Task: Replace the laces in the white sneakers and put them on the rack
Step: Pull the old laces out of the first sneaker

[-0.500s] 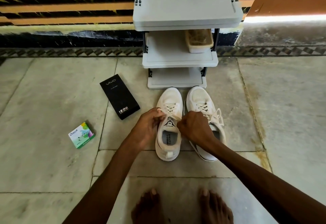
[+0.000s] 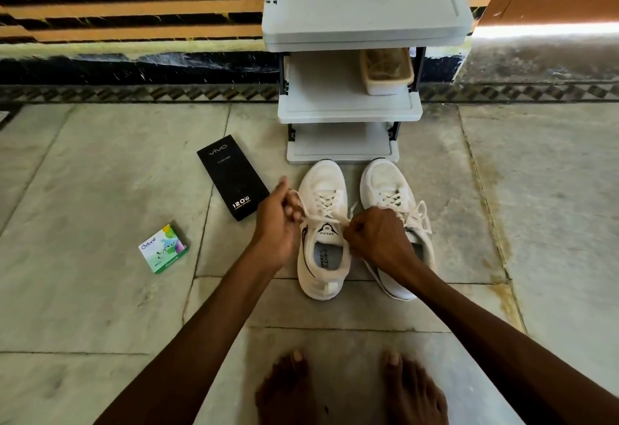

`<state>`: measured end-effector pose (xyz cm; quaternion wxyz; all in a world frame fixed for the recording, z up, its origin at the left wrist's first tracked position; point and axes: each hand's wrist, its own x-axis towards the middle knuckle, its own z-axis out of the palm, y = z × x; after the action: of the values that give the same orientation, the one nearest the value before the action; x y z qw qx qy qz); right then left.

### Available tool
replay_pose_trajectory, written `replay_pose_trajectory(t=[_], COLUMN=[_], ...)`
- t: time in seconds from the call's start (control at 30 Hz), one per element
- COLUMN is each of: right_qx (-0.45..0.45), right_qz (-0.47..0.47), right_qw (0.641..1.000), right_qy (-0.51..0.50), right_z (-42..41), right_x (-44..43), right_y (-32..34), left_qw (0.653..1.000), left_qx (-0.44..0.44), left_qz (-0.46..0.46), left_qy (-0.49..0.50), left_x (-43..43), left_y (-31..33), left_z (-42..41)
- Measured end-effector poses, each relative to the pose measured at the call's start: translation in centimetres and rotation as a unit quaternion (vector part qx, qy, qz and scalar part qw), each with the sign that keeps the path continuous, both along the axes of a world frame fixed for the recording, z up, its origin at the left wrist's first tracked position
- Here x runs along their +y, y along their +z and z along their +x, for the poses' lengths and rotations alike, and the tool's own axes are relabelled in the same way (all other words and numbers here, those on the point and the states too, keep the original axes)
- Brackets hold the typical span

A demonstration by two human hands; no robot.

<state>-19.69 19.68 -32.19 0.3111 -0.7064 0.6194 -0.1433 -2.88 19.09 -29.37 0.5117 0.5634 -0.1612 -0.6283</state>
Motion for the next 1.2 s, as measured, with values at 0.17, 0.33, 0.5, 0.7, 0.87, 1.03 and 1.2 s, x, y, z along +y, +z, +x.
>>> replay_pose_trajectory(t=[0.17, 0.33, 0.5, 0.7, 0.87, 1.03, 1.2], right_qx=[-0.012, 0.001, -0.007, 0.038, 0.03, 0.03, 0.033], right_qz=[0.003, 0.002, 0.024, 0.017, 0.019, 0.021, 0.04], right_qw=[1.0, 1.0, 1.0, 0.999, 0.999, 0.999, 0.999], right_qy=[-0.005, 0.0, -0.013, -0.009, -0.005, -0.015, -0.017], right_z=[0.1, 0.3, 0.4, 1.6, 1.2, 0.9, 0.9], right_x=[-0.1, -0.1, -0.2, -0.1, 0.0, 0.2, 0.2], right_y=[-0.4, -0.4, -0.1, 0.2, 0.0, -0.1, -0.1], left_qw=[0.7, 0.977, 0.954, 0.577, 0.964, 0.981, 0.992], left_qx=[-0.474, -0.06, -0.177, -0.696, -0.26, 0.145, -0.097], left_qz=[-0.09, -0.202, -0.129, -0.225, -0.057, -0.038, 0.033], left_qy=[-0.526, -0.041, -0.205, -0.363, -0.03, 0.124, -0.068], left_x=[0.3, -0.8, 1.5, 3.2, 2.6, 2.7, 1.9], left_y=[1.0, 3.6, 0.8, -4.1, -3.5, -2.4, -1.3], left_z=[1.0, 2.8, 1.5, -0.2, -0.5, 0.5, 2.3])
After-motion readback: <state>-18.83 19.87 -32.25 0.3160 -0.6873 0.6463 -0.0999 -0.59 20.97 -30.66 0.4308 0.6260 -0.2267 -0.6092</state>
